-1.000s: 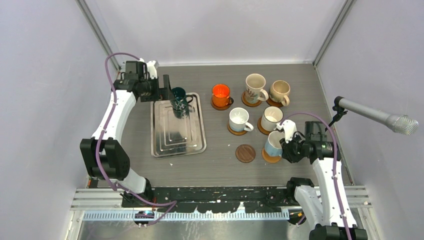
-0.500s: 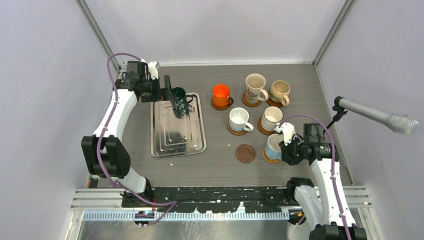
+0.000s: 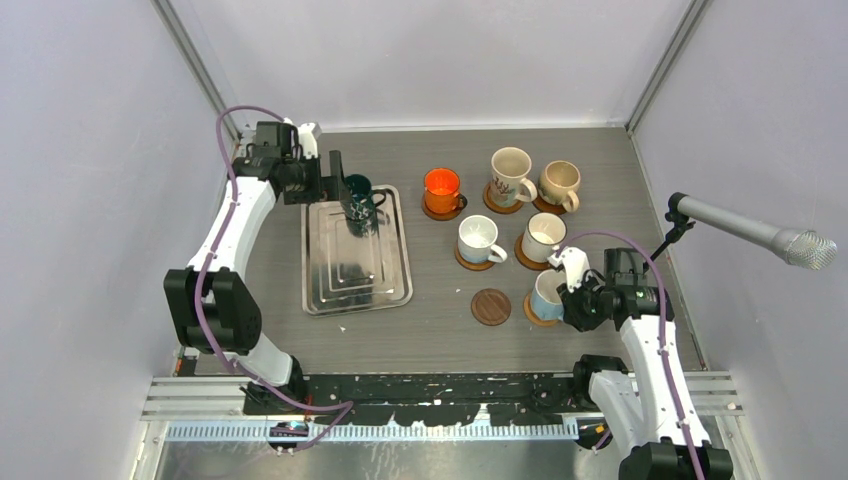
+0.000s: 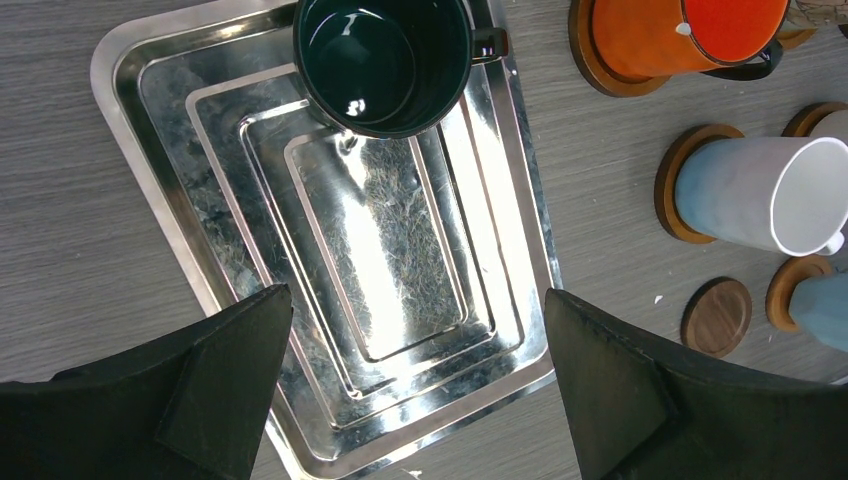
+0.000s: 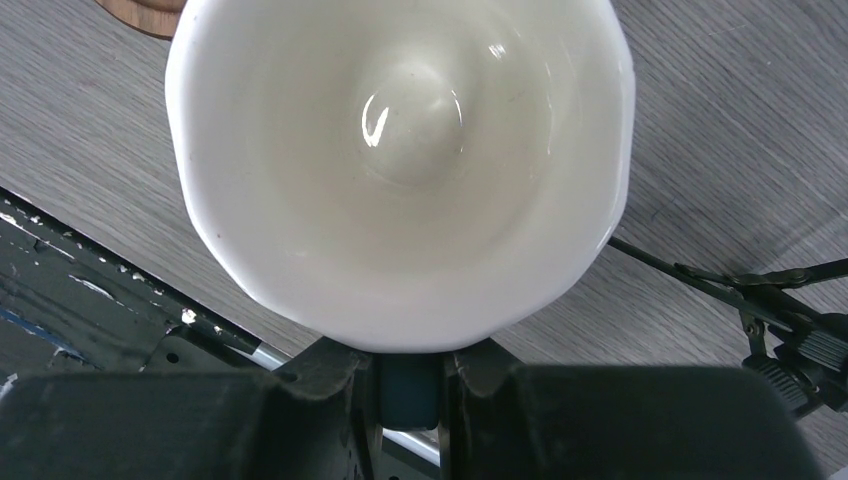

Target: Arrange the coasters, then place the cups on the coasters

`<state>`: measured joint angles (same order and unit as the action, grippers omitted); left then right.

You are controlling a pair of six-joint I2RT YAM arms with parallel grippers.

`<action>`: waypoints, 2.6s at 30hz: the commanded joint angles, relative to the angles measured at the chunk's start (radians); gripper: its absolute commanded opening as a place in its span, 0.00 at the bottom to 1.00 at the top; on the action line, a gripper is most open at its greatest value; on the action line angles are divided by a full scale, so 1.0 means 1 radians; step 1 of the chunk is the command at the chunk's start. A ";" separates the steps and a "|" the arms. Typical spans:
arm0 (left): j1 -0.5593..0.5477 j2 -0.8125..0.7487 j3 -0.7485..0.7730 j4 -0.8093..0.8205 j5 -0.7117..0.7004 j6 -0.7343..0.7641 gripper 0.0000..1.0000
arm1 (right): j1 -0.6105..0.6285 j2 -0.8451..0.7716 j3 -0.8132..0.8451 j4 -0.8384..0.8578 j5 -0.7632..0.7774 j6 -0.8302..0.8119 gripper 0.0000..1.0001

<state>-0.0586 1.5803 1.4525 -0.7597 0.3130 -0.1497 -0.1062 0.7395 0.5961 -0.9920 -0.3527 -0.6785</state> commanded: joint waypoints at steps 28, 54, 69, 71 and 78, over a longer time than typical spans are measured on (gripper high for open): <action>-0.003 -0.003 0.023 0.017 -0.015 0.007 1.00 | -0.003 0.018 0.084 -0.129 -0.044 -0.154 0.71; -0.003 0.320 0.528 -0.183 0.027 0.207 1.00 | -0.001 0.317 0.730 -0.276 -0.192 0.122 0.83; -0.007 0.755 0.894 -0.186 0.239 0.154 0.92 | 0.102 0.469 0.902 -0.159 -0.187 0.257 0.83; -0.011 0.766 0.880 -0.198 0.261 0.158 0.89 | 0.147 0.481 0.906 -0.131 -0.170 0.274 0.83; -0.035 0.697 0.684 -0.206 0.337 0.223 0.76 | 0.254 0.546 0.923 -0.043 -0.140 0.310 0.83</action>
<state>-0.0723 2.3600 2.2364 -0.9451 0.5632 0.0227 0.1070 1.2591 1.4666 -1.1221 -0.5095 -0.4099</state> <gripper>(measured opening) 0.794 0.832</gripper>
